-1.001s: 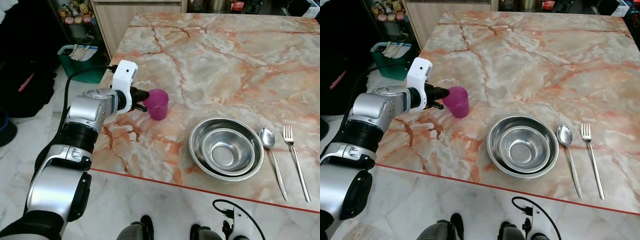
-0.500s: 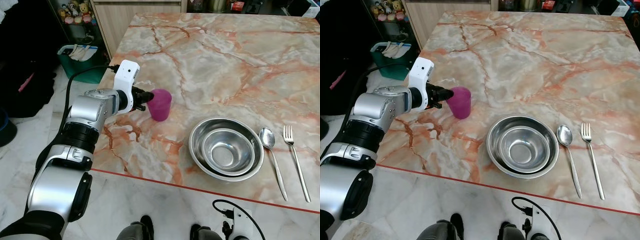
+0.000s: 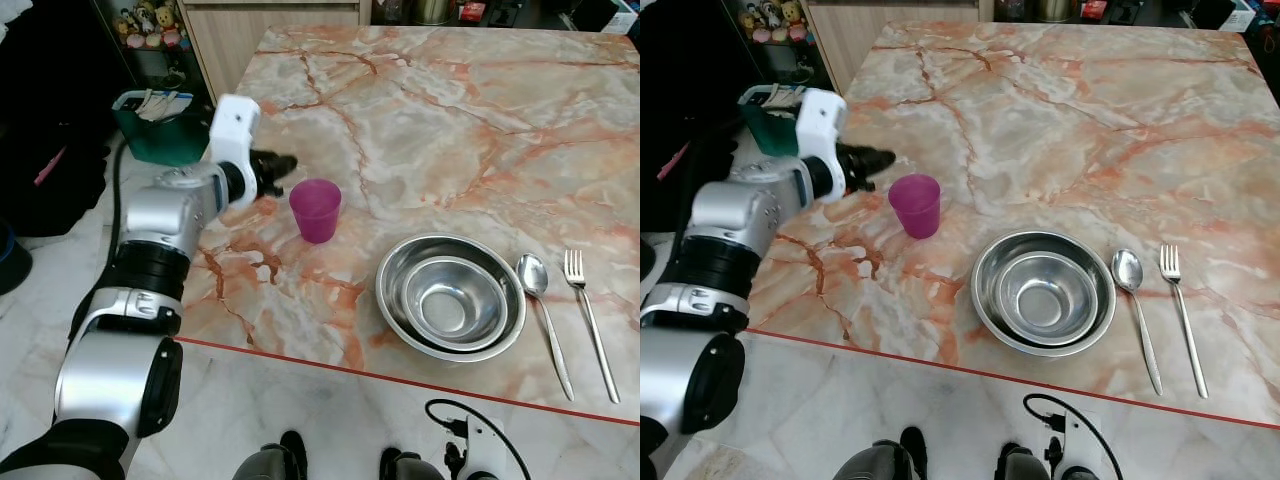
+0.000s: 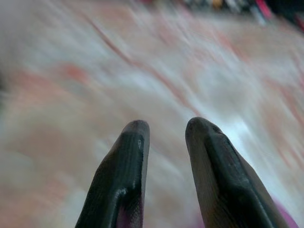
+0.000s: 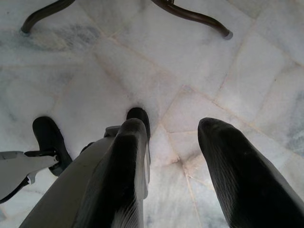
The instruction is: Setting the table
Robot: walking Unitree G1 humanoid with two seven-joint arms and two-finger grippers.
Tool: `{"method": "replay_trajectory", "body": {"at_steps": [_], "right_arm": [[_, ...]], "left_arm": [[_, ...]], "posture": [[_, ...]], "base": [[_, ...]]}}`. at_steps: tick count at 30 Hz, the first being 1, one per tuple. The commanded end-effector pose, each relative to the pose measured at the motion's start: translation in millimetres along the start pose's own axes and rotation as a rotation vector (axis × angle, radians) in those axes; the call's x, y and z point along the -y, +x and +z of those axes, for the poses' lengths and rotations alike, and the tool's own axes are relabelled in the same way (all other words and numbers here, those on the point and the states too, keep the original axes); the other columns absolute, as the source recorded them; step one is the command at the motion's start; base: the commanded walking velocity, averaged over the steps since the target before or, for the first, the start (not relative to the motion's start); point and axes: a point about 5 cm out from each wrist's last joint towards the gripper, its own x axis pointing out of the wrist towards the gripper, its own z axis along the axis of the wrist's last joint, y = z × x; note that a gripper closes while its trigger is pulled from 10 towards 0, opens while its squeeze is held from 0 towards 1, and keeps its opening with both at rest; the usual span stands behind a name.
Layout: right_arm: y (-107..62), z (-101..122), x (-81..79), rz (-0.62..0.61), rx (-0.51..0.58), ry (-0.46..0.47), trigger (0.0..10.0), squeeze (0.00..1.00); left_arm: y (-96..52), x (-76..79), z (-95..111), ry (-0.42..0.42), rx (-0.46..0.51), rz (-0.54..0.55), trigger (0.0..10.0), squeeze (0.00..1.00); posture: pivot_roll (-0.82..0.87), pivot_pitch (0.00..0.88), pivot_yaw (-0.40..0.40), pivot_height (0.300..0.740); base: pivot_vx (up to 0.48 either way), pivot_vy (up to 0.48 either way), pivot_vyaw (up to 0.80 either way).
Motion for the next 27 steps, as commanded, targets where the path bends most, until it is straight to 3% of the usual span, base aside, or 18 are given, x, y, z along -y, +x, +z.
{"method": "replay_trajectory", "body": {"at_steps": [1,5,8,12,16,21,22,23,24,26,27], "right_arm": [[-2.4,-11.1,-0.3,0.002,-0.035,0.007,10.0,0.0],[-2.5,-10.9,-0.7,0.005,-0.032,0.01,10.0,0.0],[-2.5,-10.9,-0.9,0.007,-0.031,0.01,10.0,0.0],[-2.5,-10.9,-0.9,0.008,-0.031,0.01,10.0,0.0],[-2.6,-11.1,-1.3,0.011,-0.031,0.007,10.0,0.0],[-2.8,-12.2,-2.1,0.011,-0.034,0.011,10.0,0.0],[-3.0,-12.7,-2.2,0.011,-0.035,0.013,10.0,0.0],[-3.0,-12.7,-2.2,0.011,-0.035,0.013,10.0,0.0],[-3.0,-12.9,-2.4,0.011,-0.035,0.013,10.0,0.0],[-3.1,-13.4,-2.6,0.012,-0.038,0.007,10.0,0.0],[-3.1,-13.5,-2.7,0.013,-0.039,0.005,10.0,0.0]], "left_arm": [[-10.5,-28.1,15.3,-0.014,0.111,0.159,10.0,0.0],[-42.4,-82.8,6.5,0.119,0.145,0.494,10.0,0.0],[-63.0,-108.9,-8.0,0.19,0.11,0.645,10.0,0.0],[-78.4,-125.8,-21.7,0.23,0.069,0.747,10.0,0.0],[-114.4,-156.1,-53.4,0.281,-0.018,0.954,10.0,0.0],[-152.6,-172.5,-103.2,0.358,-0.175,1.111,10.0,0.0],[-166.9,-173.0,-125.9,0.345,-0.232,1.147,10.0,0.0],[-166.9,-173.0,-125.9,0.345,-0.232,1.147,10.0,0.0],[-175.1,-172.3,-138.7,0.354,-0.267,1.167,10.0,0.0],[-182.4,-169.7,-152.6,0.31,-0.28,1.18,10.0,0.0],[-188.3,-167.4,-164.2,0.249,-0.294,1.199,10.0,0.0]], "posture": [[-0.07,0.199,0.085,0.74],[-0.07,0.196,0.086,0.74],[-0.07,0.193,0.086,0.74],[-0.07,0.189,0.086,0.74],[-0.07,0.185,0.088,0.74],[-0.07,0.172,0.095,0.74],[-0.07,0.17,0.096,0.74],[-0.07,0.17,0.096,0.74],[-0.07,0.168,0.096,0.74],[-0.07,0.166,0.097,0.74],[-0.07,0.166,0.097,0.74]], "base": [[0.0,0.0,0.0],[0.0,0.0,0.0],[0.0,0.0,0.0],[0.0,0.0,0.0],[0.0,0.0,0.0],[0.0,0.0,0.0],[0.0,0.0,0.0],[0.0,0.0,0.0],[0.0,0.0,0.0],[0.0,0.0,0.0],[0.0,0.0,0.0]]}}
